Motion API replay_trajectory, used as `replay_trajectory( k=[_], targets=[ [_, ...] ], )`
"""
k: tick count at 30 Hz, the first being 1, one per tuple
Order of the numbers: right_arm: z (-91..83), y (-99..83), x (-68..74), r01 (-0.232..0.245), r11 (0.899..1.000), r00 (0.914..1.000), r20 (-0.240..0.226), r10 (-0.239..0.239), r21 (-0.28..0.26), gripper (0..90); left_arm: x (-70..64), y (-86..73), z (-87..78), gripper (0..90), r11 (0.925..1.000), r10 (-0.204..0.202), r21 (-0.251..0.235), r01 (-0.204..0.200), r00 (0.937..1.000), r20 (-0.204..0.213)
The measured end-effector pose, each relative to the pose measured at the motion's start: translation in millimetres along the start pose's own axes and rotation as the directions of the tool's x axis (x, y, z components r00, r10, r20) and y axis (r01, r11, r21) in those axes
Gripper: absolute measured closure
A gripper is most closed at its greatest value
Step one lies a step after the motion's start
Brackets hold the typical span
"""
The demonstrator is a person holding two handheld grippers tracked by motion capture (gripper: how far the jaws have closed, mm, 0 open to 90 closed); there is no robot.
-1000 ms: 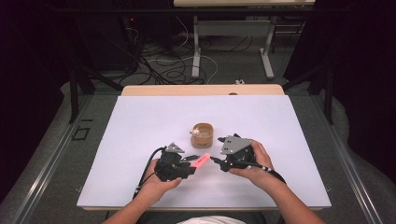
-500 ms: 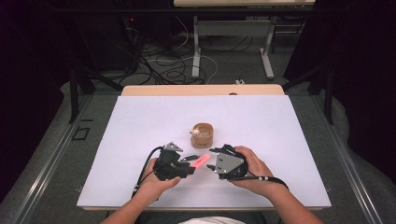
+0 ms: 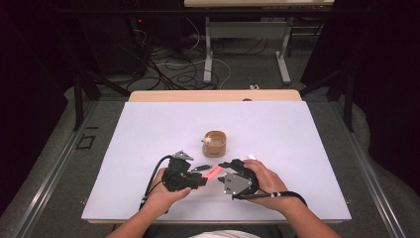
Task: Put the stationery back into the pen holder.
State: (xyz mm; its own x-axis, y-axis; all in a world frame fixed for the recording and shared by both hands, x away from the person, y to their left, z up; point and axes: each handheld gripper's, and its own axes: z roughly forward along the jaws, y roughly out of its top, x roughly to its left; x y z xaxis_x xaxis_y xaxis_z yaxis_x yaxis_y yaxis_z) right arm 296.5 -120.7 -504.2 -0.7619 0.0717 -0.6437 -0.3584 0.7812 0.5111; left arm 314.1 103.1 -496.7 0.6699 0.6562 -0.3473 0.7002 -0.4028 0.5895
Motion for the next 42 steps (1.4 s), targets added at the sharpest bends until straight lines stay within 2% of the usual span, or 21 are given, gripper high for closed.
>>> replay_trajectory(
  k=[7,8,10,16,17,20,21,22,23,24,25,28,32,33,37,38,39,41,42],
  targets=[
    [3.9,4.2,7.0,0.054,0.998,0.9985,0.001,-0.054,0.018,58.7,-1.5,-0.3,0.8,66.8,0.9999,-0.01,-0.002,0.01,0.9999,0.011],
    [5.3,5.2,6.6,0.079,0.997,0.9969,0.001,-0.079,0.012,59.0,-1.7,-0.2,0.7,66.8,1.0,-0.009,0.0,0.009,0.9999,0.012],
    [5.6,6.1,8.9,0.077,0.997,0.997,0.004,-0.077,0.021,59.4,-1.7,-0.2,0.5,66.8,1.0,-0.003,0.002,0.003,0.9999,0.014],
    [7.9,8.2,11.1,0.138,0.99,0.9903,0.007,-0.139,0.027,60.5,-2.2,-0.2,0.9,66.8,0.9999,-0.012,-0.005,0.013,0.9995,0.028],
    [8.7,8.7,11.9,0.142,0.989,0.9899,0.0,-0.142,0.027,60.8,-2.7,-0.2,1.2,66.8,0.9998,-0.019,-0.008,0.019,0.9994,0.031],
    [9.5,9.4,14.2,0.163,0.986,0.9864,0.014,-0.163,0.021,61.7,-3.5,0.0,1.0,66.8,0.9998,-0.019,-0.006,0.019,0.9991,0.039],
    [9.4,10.5,15.1,0.164,0.986,0.9864,0.006,-0.164,0.034,61.9,-3.9,0.2,1.0,66.8,0.9998,-0.017,-0.003,0.017,0.9991,0.04],
    [9.7,11.0,15.2,0.182,0.983,0.9832,0.001,-0.183,0.036,62.0,-4.4,0.0,1.2,66.8,0.9998,-0.019,-0.006,0.019,0.9989,0.043],
    [11.2,11.1,16.5,0.184,0.983,0.9827,0.016,-0.185,0.021,62.3,-5.1,0.0,1.5,66.8,0.9997,-0.022,-0.009,0.022,0.9988,0.044],
    [11.1,12.0,16.6,0.196,0.98,0.9806,-0.003,-0.196,0.034,62.5,-5.3,0.1,1.5,66.8,0.9998,-0.018,-0.008,0.019,0.9988,0.046],
    [12.1,12.1,17.6,0.198,0.98,0.9802,0.009,-0.198,0.022,62.8,-5.7,0.2,1.6,66.8,0.9998,-0.018,-0.009,0.019,0.9986,0.05],
    [12.3,13.7,19.0,0.216,0.976,0.9764,-0.006,-0.216,0.039,64.0,-6.3,0.7,1.4,66.8,0.9999,-0.009,-0.004,0.009,0.9982,0.059],
    [13.3,15.2,19.2,0.249,0.968,0.9684,-0.007,-0.249,0.038,66.0,-8.2,0.6,1.6,66.8,0.9998,-0.018,-0.007,0.019,0.9972,0.072],
    [13.6,15.5,18.6,0.267,0.963,0.9638,-0.015,-0.266,0.042,66.5,-9.0,0.6,1.9,66.8,0.9996,-0.026,-0.011,0.026,0.9969,0.075],
    [13.8,16.4,19.2,0.291,0.956,0.9568,-0.013,-0.291,0.047,67.8,-9.4,0.7,2.2,66.8,0.9995,-0.028,-0.012,0.029,0.9968,0.075],
    [15.2,16.0,21.2,0.279,0.96,0.9601,0.007,-0.28,0.028,68.1,-9.5,0.7,2.2,66.8,0.9995,-0.029,-0.012,0.03,0.9967,0.076],
    [14.9,16.1,21.4,0.284,0.959,0.9589,0.005,-0.284,0.029,68.4,-9.2,0.8,2.4,66.8,0.9996,-0.026,-0.011,0.027,0.9967,0.077],
    [14.1,17.7,20.3,0.309,0.95,0.9511,-0.015,-0.308,0.045,69.0,-9.2,0.9,2.5,66.8,0.9996,-0.025,-0.009,0.026,0.9963,0.083],
    [14.7,17.7,20.9,0.308,0.951,0.9514,-0.012,-0.308,0.039,69.2,-9.2,0.9,2.7,66.8,0.9996,-0.024,-0.011,0.025,0.9962,0.083]
  ],
)
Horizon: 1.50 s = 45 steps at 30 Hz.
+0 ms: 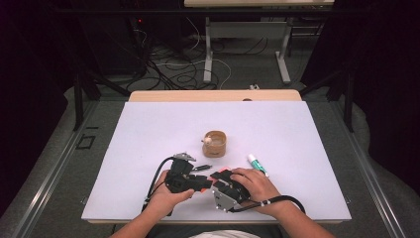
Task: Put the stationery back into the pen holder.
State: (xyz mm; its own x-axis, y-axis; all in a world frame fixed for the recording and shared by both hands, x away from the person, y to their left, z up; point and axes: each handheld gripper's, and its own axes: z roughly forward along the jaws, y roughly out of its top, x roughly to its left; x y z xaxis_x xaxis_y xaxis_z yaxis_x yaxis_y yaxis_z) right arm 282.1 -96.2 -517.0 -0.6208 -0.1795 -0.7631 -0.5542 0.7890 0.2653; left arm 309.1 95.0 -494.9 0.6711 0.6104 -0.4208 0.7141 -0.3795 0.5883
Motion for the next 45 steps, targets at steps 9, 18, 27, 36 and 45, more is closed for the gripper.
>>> replay_trajectory(
  k=[9,18,27,36,45],
  targets=[
    [0.3,2.6,0.2,0.049,0.999,0.9988,-0.003,-0.049,0.002,71.8,0.2,-0.1,0.4,66.8,1.0,-0.009,0.002,0.009,0.9999,0.009],
    [1.3,2.7,1.6,0.083,0.996,0.9965,0.013,-0.083,-0.01,74.2,1.9,-0.3,0.5,66.7,0.9999,-0.017,0.001,0.017,0.9997,0.015],
    [0.3,3.3,1.4,0.103,0.995,0.9947,-0.004,-0.102,0.011,75.1,3.5,-0.6,1.0,66.6,0.9997,-0.023,0.003,0.023,0.9994,0.025],
    [0.0,2.6,0.9,0.1,0.995,0.9949,-0.008,-0.1,0.007,77.4,3.2,-1.5,1.7,66.0,0.9997,-0.023,-0.005,0.023,0.9995,0.02],
    [0.6,2.0,0.6,0.084,0.996,0.9961,-0.025,-0.084,0.006,77.5,4.2,-1.6,-0.3,61.6,0.999,-0.033,-0.029,0.034,0.9993,0.015]
  ],
)
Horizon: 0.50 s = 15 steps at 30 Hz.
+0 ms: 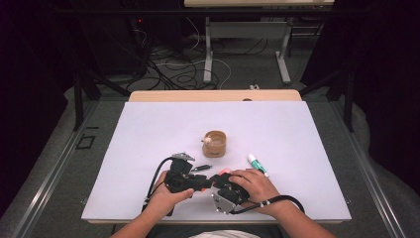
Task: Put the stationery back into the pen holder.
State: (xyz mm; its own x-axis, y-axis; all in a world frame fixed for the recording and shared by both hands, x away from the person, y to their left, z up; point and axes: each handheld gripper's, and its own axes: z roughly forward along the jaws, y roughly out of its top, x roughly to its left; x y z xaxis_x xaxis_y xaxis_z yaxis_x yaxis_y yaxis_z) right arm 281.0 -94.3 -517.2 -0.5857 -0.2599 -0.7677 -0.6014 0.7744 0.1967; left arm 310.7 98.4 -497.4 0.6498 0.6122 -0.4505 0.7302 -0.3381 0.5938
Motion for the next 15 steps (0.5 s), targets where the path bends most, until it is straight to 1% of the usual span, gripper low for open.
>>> replay_trajectory(
  k=[3,4,5,6,7,8,10,13,15],
  targets=[
    [0.4,-0.4,0.2,-0.005,1.0,1.0,-0.005,0.005,-0.006,77.5,1.5,0.6,-2.7,59.4,0.9999,0.007,-0.015,-0.007,1.0,-0.005],
    [0.2,-0.5,0.2,-0.005,1.0,1.0,-0.001,0.005,-0.004,77.5,2.1,0.7,-3.6,59.1,0.9998,0.003,-0.021,-0.003,1.0,0.0],
    [-0.1,-0.7,0.5,-0.009,1.0,1.0,0.001,0.009,-0.001,77.5,2.1,0.7,-4.6,58.7,0.9996,-0.006,-0.029,0.006,1.0,-0.003],
    [0.0,-1.0,0.1,-0.007,1.0,1.0,0.001,0.007,-0.002,77.5,3.1,0.9,-5.9,58.3,0.9994,-0.001,-0.035,0.001,1.0,-0.007],
    [0.4,-1.5,0.6,-0.012,1.0,0.9998,0.016,0.012,-0.011,77.5,3.9,1.1,-7.0,57.9,0.9992,0.0,-0.04,0.0,1.0,-0.008],
    [0.4,-1.8,0.7,-0.016,1.0,0.9998,0.015,0.016,-0.013,77.5,4.4,1.3,-8.5,57.7,0.9993,-0.003,-0.037,0.002,0.9999,-0.013],
    [0.2,-2.2,0.2,-0.02,1.0,0.9998,0.008,0.02,-0.015,77.5,5.6,1.1,-9.4,56.1,0.9982,-0.007,-0.06,0.005,0.9997,-0.025],
    [-0.1,-2.6,0.6,-0.032,0.999,0.9994,0.015,0.032,-0.013,77.5,7.7,1.4,-12.3,54.4,0.9981,-0.003,-0.062,0.0,0.9993,-0.037],
    [-0.7,-2.5,-0.1,-0.027,1.0,0.9994,0.019,0.028,-0.008,77.5,8.6,1.5,-13.5,53.5,0.9978,-0.005,-0.066,0.002,0.999,-0.045]
  ],
)
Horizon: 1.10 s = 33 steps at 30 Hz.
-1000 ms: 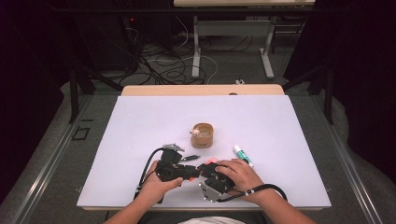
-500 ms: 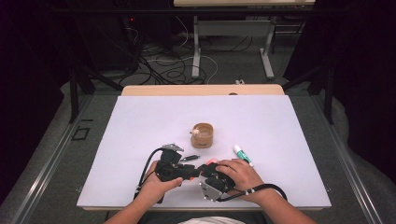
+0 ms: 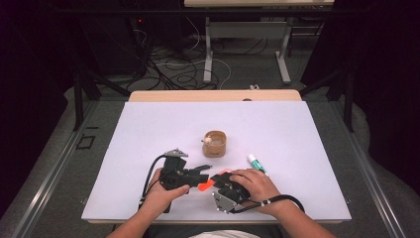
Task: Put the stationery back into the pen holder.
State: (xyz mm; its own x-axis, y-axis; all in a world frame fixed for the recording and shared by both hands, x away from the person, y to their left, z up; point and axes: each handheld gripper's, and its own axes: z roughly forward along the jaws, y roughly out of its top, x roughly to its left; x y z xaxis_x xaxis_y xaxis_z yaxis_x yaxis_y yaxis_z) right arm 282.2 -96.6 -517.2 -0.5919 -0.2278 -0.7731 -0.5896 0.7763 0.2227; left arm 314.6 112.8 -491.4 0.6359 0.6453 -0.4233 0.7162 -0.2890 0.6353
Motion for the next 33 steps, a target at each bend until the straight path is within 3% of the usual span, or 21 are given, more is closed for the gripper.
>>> replay_trajectory(
  k=[2,9,21,27,29,33],
  targets=[
    [-0.4,0.0,-1.3,0.001,1.0,0.9998,-0.021,-0.001,0.006,77.5,1.5,0.0,-0.4,52.5,0.9999,0.006,-0.011,-0.006,1.0,-0.004],
    [-0.4,-1.0,-1.9,-0.015,1.0,0.9997,-0.017,0.015,0.0,77.5,5.8,-0.3,-2.3,50.2,0.9997,0.012,-0.023,-0.013,0.9993,-0.036],
    [-2.2,-4.7,-3.2,-0.094,0.995,0.9954,0.016,0.094,-0.018,77.4,13.9,-0.8,-5.0,44.4,0.9974,0.029,-0.062,-0.036,0.9932,-0.113],
    [-4.4,-7.1,-7.0,-0.155,0.988,0.9878,0.014,0.155,-0.022,77.4,18.9,-0.3,-8.1,41.4,0.9956,0.05,-0.07,-0.062,0.986,-0.159],
    [-4.2,-8.2,-7.5,-0.18,0.983,0.9828,0.032,0.182,-0.043,77.4,20.2,0.0,-9.2,40.8,0.9949,0.053,-0.076,-0.067,0.9837,-0.172],
    [-5.7,-10.3,-10.6,-0.223,0.974,0.9743,0.025,0.224,-0.037,77.4,23.3,0.8,-11.8,39.7,0.9928,0.057,-0.092,-0.077,0.9783,-0.199]
  ],
)
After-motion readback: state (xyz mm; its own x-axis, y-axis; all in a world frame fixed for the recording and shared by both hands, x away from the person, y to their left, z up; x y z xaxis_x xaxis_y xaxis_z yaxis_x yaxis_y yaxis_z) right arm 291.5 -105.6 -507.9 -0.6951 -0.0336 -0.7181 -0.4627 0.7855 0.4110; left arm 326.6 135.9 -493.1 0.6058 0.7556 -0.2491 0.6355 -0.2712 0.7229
